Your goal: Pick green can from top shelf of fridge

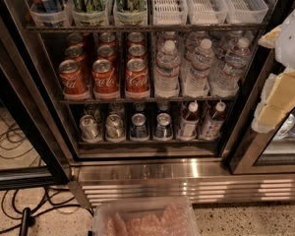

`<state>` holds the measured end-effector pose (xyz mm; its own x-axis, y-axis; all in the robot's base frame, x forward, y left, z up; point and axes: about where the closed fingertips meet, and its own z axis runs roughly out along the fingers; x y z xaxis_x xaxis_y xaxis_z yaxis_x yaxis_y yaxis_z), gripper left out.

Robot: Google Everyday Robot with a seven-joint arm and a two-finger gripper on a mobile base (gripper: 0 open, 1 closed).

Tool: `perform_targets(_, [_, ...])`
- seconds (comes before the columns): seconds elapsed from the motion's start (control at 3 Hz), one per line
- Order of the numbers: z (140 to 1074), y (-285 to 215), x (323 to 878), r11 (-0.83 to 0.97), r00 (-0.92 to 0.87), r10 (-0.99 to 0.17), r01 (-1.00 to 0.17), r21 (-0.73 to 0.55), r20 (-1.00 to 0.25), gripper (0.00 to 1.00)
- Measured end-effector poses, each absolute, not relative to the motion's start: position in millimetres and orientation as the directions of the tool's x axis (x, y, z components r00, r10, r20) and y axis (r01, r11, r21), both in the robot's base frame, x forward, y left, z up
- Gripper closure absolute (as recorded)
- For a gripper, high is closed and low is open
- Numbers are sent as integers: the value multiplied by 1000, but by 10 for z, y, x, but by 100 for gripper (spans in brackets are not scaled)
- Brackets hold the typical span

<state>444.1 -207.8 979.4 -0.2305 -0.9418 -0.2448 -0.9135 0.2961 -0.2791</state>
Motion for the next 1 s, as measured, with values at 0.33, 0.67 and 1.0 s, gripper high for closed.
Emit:
perform_targets(0.33, [9922,-1894,4530,396,-267,-886,-861,-319,-379,0])
perform_targets(0.67, [10090,-1671,4620,407,-220,-852,-849,-337,-475,0])
perform_targets(1.0, [10103,-1648,4618,408,-217,-849,-849,-336,-482,0])
